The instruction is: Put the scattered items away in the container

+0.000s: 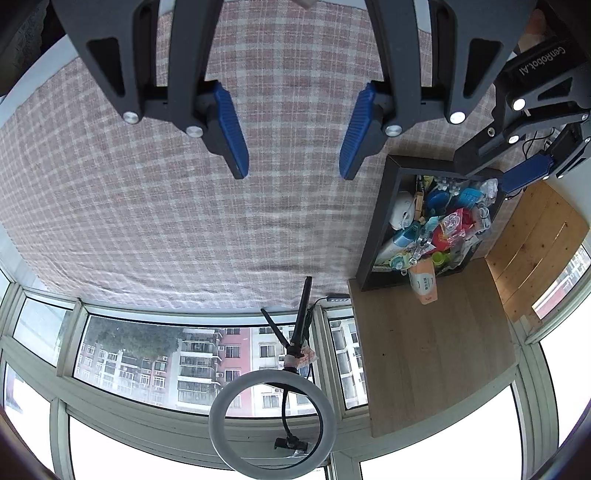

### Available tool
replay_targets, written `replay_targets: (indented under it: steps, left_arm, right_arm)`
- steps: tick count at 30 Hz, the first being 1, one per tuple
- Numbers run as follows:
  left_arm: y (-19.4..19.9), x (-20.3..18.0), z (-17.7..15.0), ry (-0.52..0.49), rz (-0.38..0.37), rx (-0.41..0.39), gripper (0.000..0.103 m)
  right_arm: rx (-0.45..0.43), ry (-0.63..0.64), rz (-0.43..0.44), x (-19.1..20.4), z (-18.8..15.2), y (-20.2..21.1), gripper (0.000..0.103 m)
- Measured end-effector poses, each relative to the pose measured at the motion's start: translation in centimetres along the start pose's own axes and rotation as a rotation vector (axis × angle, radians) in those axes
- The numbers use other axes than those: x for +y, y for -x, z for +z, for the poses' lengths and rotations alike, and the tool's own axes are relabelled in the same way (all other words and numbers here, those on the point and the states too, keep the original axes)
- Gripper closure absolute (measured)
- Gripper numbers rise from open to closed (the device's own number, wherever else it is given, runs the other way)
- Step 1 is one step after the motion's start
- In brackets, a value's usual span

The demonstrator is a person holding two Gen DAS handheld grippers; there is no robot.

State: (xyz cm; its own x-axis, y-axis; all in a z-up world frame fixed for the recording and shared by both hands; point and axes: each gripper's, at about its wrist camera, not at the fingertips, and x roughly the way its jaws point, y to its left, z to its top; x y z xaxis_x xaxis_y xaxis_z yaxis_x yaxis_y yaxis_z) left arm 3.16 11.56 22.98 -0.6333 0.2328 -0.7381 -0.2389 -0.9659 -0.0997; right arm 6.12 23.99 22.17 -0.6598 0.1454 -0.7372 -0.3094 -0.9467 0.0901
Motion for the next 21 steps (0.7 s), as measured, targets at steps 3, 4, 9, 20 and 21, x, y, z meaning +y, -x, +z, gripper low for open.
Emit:
replay_targets:
  steps: [3, 4, 9, 20, 21]
  left_arm:
    - [-0.1, -0.1, -0.1, 0.003, 0.027, 0.002, 0.027]
    - [-0.1, -0.1, -0.1, 0.007, 0.034, 0.004, 0.027]
    - [-0.2, 0.7, -0.1, 0.034, 0.036, 0.01, 0.027]
    - [-0.3, 1.5, 0.0, 0.055, 0.045, -0.006, 0.027]
    - [-0.4, 1.5, 0.0, 0.053, 0.04, -0.003, 0.027]
  right_arm:
    - [0.006, -0.008, -0.004, -0.3, -0.2, -0.1, 0.052]
    - [0.009, -0.01, -0.004, -0.4, -0.2, -0.1, 0.052]
    - [0.013, -0.01, -0.007, -0.3, -0.4, -0.3, 0.052]
    - [0.014, -0.026, -0.012, -1.0, -0.3, -0.7, 0.052]
    - [0.015, -0.026, -0.014, -1.0, -0.2, -0.9, 0.052]
